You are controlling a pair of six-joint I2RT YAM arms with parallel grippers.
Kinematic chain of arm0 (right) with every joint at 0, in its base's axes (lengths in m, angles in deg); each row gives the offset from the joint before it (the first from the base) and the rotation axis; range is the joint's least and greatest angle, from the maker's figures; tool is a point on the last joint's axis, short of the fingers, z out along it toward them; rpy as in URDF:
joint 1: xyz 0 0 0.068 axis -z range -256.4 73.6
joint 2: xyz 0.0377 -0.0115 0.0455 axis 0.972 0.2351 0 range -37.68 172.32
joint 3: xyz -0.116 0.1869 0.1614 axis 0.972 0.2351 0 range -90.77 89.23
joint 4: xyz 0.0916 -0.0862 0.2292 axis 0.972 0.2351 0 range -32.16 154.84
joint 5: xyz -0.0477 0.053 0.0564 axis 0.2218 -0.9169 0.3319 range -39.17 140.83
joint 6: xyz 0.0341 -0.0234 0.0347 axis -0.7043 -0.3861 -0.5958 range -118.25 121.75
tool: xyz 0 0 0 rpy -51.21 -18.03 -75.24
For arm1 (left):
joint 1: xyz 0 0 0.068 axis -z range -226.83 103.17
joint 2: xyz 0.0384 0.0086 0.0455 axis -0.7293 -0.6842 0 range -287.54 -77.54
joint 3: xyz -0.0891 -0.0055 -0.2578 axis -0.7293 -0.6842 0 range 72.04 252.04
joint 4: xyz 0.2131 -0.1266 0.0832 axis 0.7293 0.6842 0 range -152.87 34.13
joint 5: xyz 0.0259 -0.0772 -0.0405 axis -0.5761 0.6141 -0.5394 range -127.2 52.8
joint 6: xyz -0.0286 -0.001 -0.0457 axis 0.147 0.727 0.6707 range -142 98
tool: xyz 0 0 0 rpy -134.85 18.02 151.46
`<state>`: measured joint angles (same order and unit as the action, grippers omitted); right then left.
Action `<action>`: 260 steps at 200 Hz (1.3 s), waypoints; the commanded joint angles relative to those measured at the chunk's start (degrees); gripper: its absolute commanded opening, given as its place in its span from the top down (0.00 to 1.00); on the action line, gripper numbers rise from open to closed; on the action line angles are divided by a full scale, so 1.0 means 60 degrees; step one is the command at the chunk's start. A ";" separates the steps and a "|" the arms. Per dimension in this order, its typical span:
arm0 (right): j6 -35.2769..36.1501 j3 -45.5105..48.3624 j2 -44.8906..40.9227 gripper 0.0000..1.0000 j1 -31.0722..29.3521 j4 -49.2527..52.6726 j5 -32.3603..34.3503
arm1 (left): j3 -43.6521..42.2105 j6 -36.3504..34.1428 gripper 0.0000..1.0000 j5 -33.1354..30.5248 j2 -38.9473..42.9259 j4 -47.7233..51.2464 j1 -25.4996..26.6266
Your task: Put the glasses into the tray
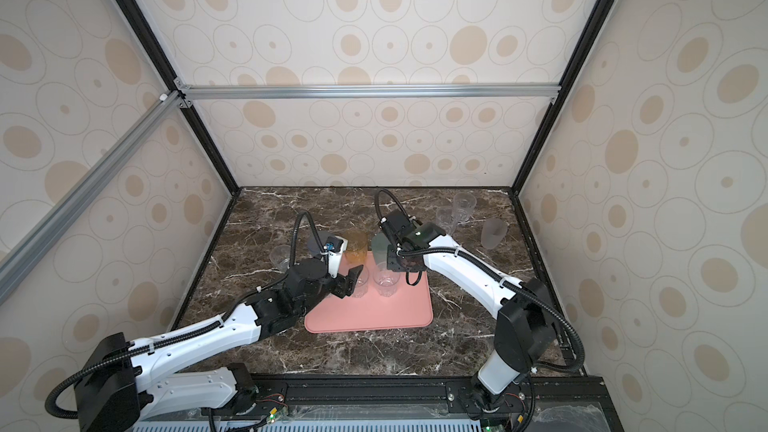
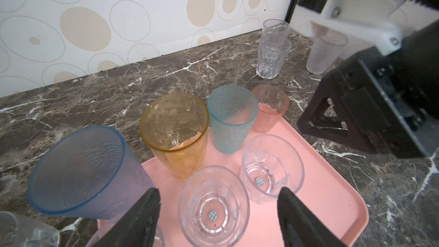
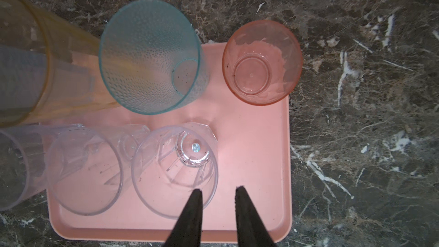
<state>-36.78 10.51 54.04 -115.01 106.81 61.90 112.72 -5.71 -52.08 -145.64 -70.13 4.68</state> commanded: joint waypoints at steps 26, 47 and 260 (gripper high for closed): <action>-0.0565 0.0823 -0.0786 0.72 -0.0041 0.0212 0.0819 | 0.0788 0.0022 0.23 0.0027 -0.0922 -0.0487 0.0711; -0.0706 0.1276 -0.1169 0.72 -0.0012 0.0174 0.0914 | 0.0946 0.0081 0.23 0.0018 -0.1255 -0.0680 0.1002; -0.1117 0.4427 -0.6549 0.37 0.5640 0.2212 0.1807 | 0.4781 -0.1114 0.18 0.0955 -0.5802 -0.0216 0.2727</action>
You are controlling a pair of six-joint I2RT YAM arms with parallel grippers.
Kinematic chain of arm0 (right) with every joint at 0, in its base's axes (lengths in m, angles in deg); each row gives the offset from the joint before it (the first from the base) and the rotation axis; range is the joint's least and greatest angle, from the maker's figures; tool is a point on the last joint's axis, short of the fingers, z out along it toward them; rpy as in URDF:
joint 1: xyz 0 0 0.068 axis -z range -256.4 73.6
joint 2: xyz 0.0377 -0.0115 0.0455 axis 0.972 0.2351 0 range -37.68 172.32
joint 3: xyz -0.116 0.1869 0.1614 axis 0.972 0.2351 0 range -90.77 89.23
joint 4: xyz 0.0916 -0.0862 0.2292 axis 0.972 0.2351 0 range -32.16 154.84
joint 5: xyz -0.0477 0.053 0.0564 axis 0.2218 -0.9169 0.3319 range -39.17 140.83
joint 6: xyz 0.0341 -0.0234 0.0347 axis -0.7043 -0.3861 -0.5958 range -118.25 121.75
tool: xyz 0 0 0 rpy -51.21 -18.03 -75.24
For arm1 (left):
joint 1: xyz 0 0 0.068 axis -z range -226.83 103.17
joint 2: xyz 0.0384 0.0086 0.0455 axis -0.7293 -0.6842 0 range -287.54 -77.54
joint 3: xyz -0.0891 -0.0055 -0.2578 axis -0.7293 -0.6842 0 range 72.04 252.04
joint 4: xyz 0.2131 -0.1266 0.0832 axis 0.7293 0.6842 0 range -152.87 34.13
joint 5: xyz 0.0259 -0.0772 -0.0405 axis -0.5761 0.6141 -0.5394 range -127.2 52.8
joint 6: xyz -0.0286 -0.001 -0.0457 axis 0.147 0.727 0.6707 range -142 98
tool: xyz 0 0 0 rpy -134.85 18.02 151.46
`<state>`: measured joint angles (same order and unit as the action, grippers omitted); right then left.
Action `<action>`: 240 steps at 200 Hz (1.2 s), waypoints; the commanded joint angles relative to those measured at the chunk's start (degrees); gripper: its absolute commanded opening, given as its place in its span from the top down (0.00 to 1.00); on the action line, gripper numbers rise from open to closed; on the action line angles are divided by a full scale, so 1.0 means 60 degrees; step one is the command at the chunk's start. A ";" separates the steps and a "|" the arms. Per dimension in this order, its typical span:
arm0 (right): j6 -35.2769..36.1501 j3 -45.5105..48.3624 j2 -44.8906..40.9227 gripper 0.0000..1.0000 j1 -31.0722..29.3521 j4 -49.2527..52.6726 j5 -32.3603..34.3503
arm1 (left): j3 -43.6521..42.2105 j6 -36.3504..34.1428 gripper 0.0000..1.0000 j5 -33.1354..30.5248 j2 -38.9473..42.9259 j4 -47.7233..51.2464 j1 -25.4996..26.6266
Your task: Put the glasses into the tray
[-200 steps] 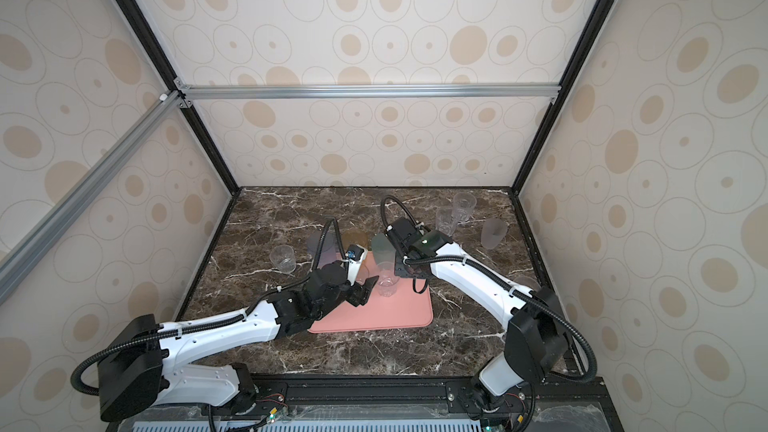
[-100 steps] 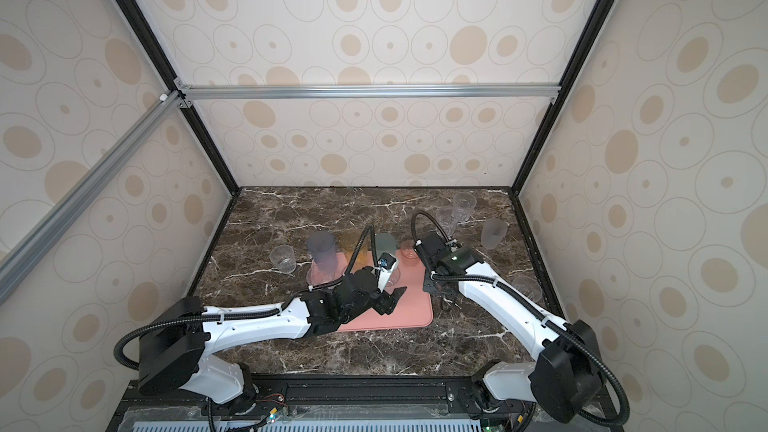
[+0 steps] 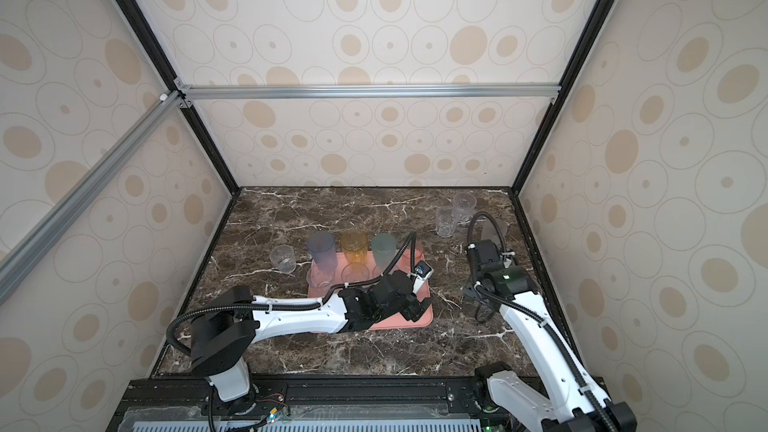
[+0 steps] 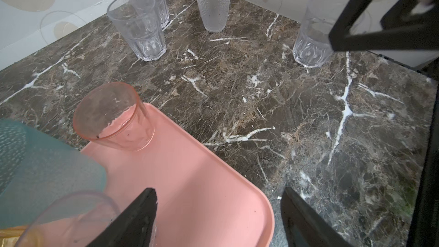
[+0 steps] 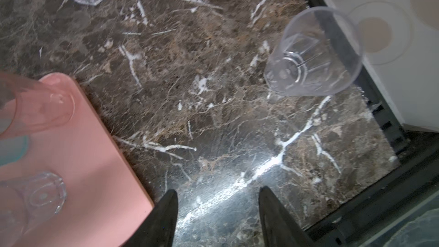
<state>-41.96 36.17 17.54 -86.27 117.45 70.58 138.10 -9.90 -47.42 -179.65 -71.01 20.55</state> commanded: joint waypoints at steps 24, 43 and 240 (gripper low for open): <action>-0.0217 0.0072 -0.0763 0.36 0.2057 0.0259 0.0224 | 0.0858 -0.0863 0.17 -0.0053 -0.0360 -0.0176 0.0072; -0.0039 0.0000 -0.0620 0.36 0.3038 -0.0068 -0.0096 | 0.1173 -0.1430 0.15 -0.0207 -0.0563 -0.0188 0.0057; 0.1369 -0.1821 0.5476 0.59 0.4135 -0.2545 -0.1044 | 0.0555 -0.2232 0.13 0.0011 -0.0383 -0.0660 -0.0382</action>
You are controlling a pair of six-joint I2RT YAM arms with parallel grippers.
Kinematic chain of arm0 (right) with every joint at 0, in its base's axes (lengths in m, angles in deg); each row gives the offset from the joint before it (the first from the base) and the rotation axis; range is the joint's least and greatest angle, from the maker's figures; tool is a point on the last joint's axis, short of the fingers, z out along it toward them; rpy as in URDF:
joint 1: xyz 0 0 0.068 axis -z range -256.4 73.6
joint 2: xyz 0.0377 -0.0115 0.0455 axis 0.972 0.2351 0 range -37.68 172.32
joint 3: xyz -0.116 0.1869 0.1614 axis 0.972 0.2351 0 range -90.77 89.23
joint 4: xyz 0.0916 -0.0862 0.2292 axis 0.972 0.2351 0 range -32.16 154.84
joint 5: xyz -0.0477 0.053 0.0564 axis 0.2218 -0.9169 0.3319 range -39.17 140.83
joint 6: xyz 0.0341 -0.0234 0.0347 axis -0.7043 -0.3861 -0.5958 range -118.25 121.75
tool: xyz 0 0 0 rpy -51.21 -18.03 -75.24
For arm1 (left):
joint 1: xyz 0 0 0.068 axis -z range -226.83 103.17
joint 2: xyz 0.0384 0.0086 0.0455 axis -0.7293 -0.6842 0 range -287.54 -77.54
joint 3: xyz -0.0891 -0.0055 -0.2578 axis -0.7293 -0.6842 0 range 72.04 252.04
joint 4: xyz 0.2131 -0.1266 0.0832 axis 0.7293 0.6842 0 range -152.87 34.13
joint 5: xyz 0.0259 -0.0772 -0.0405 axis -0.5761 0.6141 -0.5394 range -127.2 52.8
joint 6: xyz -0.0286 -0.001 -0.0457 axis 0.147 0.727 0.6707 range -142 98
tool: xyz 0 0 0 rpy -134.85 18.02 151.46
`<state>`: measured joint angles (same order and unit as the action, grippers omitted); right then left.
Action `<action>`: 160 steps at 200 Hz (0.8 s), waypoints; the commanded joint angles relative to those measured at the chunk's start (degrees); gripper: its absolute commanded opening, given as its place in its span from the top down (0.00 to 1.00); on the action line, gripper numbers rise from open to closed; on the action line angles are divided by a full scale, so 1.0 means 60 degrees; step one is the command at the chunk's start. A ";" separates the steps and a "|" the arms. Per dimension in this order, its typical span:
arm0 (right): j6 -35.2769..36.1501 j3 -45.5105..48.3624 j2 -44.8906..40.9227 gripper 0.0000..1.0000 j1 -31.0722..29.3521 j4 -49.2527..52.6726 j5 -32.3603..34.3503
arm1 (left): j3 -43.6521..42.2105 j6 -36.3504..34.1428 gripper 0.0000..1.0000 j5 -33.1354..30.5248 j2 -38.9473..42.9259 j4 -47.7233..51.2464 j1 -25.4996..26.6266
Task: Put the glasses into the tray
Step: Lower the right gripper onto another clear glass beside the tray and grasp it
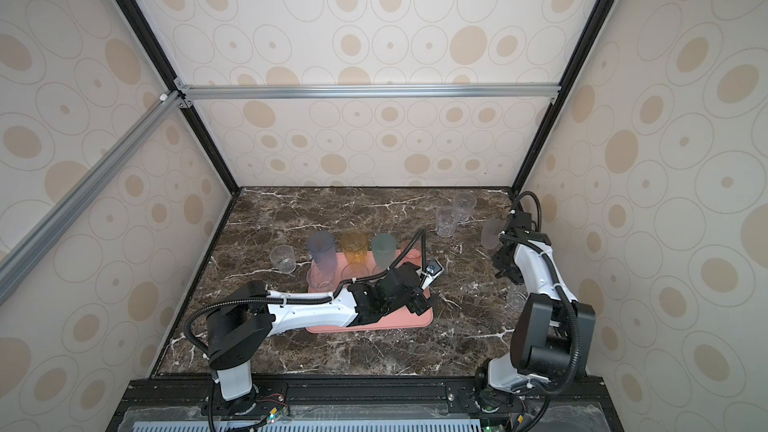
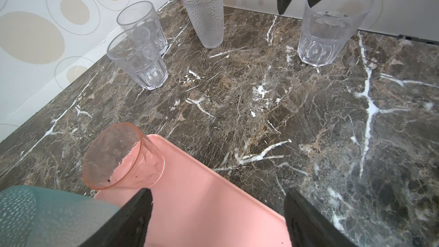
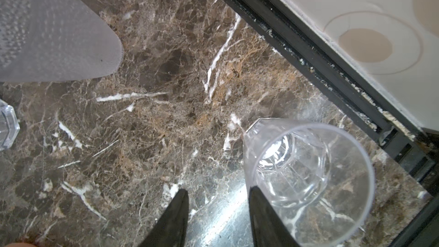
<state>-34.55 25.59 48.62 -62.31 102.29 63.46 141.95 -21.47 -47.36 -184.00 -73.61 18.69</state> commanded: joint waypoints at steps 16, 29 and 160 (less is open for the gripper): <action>0.0194 0.0035 0.0488 0.61 0.0172 -0.0094 0.0220 | -0.0123 -0.0324 0.13 -0.0007 0.0342 -0.0238 -0.0076; 0.0264 0.0061 0.0614 0.63 0.0186 -0.0094 0.0141 | -0.0123 -0.0324 0.13 -0.0007 0.0326 -0.0239 -0.0066; 0.0635 0.0931 -0.0004 0.95 0.0010 -0.0285 -0.0792 | -0.0921 -0.0005 0.15 -0.0695 0.1567 -0.0392 -0.0192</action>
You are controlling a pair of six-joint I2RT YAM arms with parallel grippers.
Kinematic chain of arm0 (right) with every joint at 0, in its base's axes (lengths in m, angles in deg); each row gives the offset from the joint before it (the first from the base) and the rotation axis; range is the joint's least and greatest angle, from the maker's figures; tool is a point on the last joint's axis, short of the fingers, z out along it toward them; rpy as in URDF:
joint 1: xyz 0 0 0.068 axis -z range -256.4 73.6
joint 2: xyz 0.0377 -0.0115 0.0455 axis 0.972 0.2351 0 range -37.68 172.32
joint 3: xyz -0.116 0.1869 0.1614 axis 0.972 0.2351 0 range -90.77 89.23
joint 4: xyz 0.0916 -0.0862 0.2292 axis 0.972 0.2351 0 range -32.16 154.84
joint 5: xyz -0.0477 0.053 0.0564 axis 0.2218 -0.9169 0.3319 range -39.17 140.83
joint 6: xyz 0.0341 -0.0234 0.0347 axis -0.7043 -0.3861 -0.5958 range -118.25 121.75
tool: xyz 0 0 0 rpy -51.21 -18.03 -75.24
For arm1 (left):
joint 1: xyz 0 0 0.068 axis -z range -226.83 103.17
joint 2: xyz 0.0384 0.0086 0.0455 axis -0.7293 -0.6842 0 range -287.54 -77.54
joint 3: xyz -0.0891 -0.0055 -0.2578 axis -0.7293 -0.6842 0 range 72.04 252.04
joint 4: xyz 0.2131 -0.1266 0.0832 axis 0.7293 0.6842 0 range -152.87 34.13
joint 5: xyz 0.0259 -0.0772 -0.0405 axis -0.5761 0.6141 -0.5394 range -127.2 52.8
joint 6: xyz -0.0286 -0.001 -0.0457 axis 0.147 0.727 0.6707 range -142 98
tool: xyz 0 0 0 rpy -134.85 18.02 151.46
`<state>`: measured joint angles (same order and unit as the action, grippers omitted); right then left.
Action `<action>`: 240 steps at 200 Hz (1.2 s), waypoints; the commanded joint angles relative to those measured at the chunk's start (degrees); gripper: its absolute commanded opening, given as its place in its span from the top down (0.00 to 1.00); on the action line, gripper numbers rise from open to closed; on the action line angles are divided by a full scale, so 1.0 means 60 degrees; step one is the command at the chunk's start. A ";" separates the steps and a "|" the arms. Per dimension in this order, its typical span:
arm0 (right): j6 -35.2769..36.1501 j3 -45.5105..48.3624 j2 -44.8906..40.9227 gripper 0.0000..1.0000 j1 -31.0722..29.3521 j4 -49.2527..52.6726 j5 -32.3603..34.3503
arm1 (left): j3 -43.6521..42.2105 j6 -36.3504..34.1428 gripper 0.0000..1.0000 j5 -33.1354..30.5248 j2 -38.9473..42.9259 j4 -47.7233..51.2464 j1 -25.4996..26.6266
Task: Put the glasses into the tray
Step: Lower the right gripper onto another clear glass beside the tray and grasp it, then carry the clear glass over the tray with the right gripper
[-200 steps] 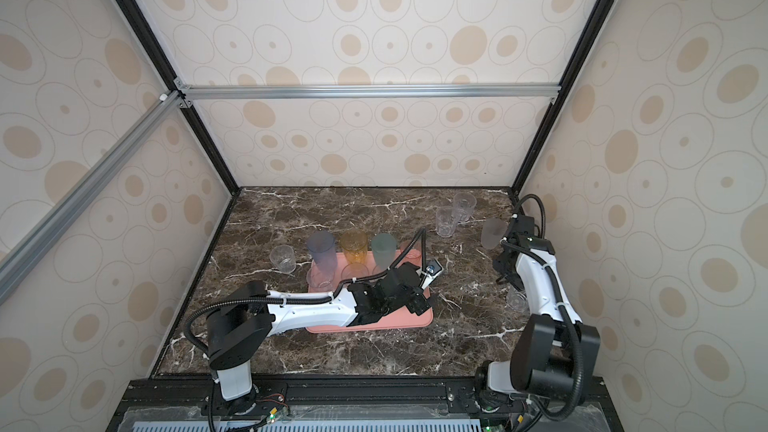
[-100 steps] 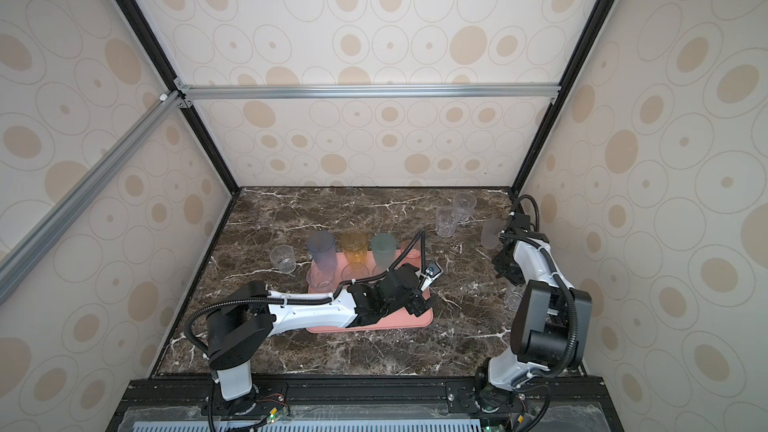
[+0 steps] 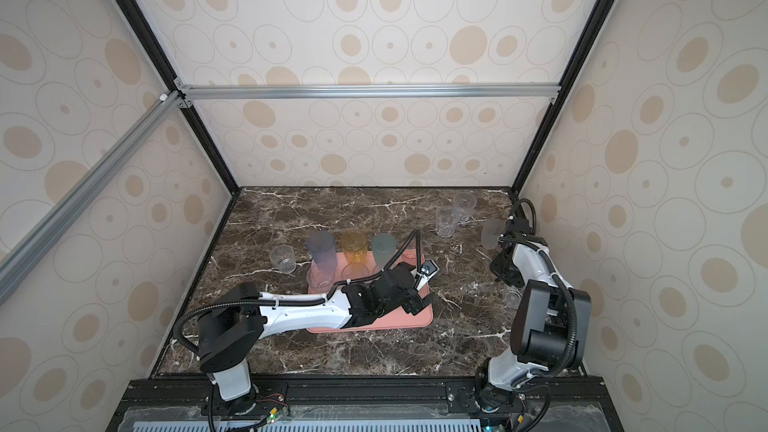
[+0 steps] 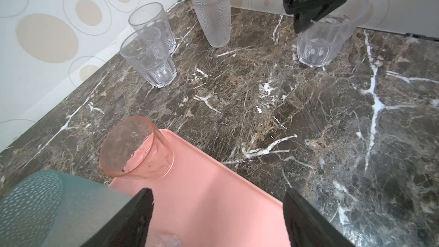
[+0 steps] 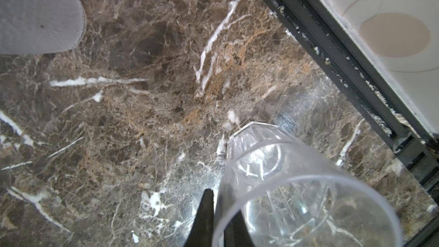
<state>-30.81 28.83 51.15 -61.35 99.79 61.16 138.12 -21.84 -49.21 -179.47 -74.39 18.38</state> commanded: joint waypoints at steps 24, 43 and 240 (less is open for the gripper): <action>0.0022 0.0582 -0.1093 0.98 -0.0700 0.0398 -0.0477 | -0.0677 0.0308 0.15 -0.0617 0.1388 -0.0267 -0.0164; -0.0047 0.0575 -0.1619 1.00 -0.1545 0.0744 -0.0221 | -0.0933 0.0452 0.15 -0.0856 0.1830 -0.0195 -0.0173; 0.0483 -0.1175 -0.1802 0.70 -0.6521 0.2728 0.0208 | -0.1688 0.1625 0.18 -0.0987 0.2191 0.0325 -0.0260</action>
<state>-28.41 24.46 45.30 -100.74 110.05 58.95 124.59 -12.85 -56.10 -164.63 -73.45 17.07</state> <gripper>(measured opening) 0.286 0.821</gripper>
